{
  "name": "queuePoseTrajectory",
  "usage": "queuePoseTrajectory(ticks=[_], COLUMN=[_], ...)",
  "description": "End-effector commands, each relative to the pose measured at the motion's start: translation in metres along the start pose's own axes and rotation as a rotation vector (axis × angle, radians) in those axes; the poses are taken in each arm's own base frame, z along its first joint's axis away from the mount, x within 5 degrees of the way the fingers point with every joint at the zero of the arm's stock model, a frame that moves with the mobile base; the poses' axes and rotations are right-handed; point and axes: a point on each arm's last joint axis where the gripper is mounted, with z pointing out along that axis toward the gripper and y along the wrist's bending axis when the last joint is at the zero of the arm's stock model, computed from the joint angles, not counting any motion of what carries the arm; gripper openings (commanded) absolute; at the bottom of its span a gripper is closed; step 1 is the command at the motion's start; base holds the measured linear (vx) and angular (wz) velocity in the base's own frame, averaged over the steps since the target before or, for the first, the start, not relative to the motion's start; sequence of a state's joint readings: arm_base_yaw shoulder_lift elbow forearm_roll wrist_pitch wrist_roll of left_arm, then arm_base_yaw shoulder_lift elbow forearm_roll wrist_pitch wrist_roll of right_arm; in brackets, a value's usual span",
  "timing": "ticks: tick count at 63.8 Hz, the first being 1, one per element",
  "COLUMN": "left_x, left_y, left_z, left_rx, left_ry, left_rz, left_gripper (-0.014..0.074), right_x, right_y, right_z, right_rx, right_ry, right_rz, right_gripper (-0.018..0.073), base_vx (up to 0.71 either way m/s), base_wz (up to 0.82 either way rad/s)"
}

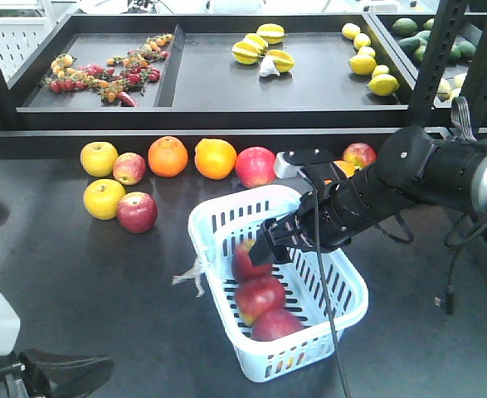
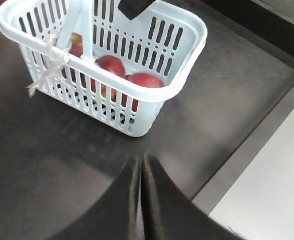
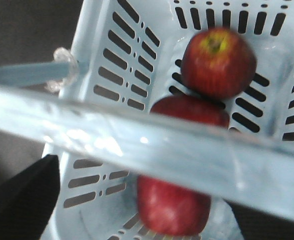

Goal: Pick three apples into basket with both arms
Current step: 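Carry the third apple into the basket and open the right gripper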

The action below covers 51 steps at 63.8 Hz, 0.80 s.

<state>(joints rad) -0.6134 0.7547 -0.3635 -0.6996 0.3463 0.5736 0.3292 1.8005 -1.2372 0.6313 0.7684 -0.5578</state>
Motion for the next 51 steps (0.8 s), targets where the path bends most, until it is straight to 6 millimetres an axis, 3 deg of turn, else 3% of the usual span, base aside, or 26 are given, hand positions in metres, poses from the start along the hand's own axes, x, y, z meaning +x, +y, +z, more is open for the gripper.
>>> queuePoseTrajectory(ticks=[1, 6, 21, 32, 41, 51], left_x=[-0.012, -0.012, -0.012, -0.012, -0.011, -0.009], left_y=[0.000, 0.000, 0.000, 0.000, 0.000, -0.002], left_z=[-0.003, -0.003, -0.003, -0.003, -0.003, -0.003], left_rx=[-0.013, -0.013, -0.013, -0.012, -0.010, 0.005], left_ry=[-0.067, -0.067, -0.067, -0.066, -0.063, -0.039], left_rz=[-0.010, -0.010, -0.010, -0.010, -0.010, -0.009], left_gripper=[-0.0006, -0.0006, -0.0006, -0.0006, -0.0006, -0.0006], right_x=[-0.009, -0.006, 0.006, 0.017, 0.027, 0.069], right_y=[0.013, 0.018, 0.040, 0.062, 0.084, 0.105], right_z=[-0.025, -0.031, -0.064, -0.100, -0.141, -0.177], right_rx=[-0.023, -0.047, -0.131, -0.184, -0.199, -0.195], right_ry=[-0.066, -0.039, 0.028, 0.022, -0.070, -0.229], right_rz=[-0.030, -0.038, -0.156, -0.232, -0.302, -0.374], right_gripper=[0.0545, 0.0442, -0.0016, -0.0008, -0.0004, -0.0005], base_vx=[0.00, 0.00, 0.00, 0.00, 0.00, 0.00], base_wz=[0.00, 0.00, 0.00, 0.00, 0.00, 0.00])
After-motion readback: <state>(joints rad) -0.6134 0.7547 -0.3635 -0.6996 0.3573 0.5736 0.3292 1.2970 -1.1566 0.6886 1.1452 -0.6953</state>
